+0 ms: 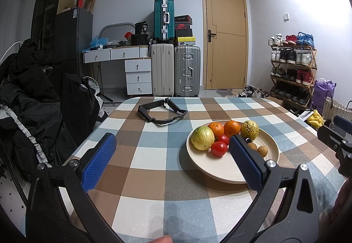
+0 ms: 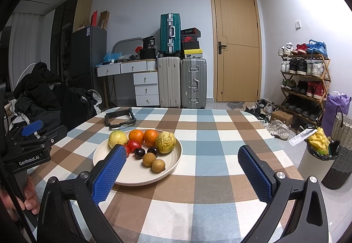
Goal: Organize fruits
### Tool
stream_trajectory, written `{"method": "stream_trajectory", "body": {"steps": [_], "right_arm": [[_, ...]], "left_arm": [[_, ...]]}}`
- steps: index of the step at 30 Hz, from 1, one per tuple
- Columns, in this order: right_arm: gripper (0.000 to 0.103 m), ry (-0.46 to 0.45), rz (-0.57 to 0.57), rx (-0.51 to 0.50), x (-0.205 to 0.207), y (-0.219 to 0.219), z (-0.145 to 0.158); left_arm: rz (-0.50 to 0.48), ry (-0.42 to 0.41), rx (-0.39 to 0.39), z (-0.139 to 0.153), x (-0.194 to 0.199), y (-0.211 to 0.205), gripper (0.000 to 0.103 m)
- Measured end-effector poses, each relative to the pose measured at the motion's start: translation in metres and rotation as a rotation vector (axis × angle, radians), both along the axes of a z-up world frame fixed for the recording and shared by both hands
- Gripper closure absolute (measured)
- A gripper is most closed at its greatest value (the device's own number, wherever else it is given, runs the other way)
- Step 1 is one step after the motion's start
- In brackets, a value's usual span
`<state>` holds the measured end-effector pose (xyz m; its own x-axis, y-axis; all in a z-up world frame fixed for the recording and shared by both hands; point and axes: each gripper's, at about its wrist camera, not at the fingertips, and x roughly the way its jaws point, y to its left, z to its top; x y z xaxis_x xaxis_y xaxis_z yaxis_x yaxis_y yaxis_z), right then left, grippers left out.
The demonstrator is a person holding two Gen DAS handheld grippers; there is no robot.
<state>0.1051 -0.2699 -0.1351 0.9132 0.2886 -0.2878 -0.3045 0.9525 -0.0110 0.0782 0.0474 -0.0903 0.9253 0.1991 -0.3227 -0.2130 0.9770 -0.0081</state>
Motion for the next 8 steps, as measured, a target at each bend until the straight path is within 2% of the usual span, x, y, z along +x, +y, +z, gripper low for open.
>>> {"method": "stream_trajectory", "body": {"steps": [8], "right_arm": [[0.000, 0.000, 0.000, 0.000, 0.0000, -0.0001, 0.0001]], "left_arm": [[0.000, -0.001, 0.000, 0.0001, -0.0004, -0.0002, 0.001]]}}
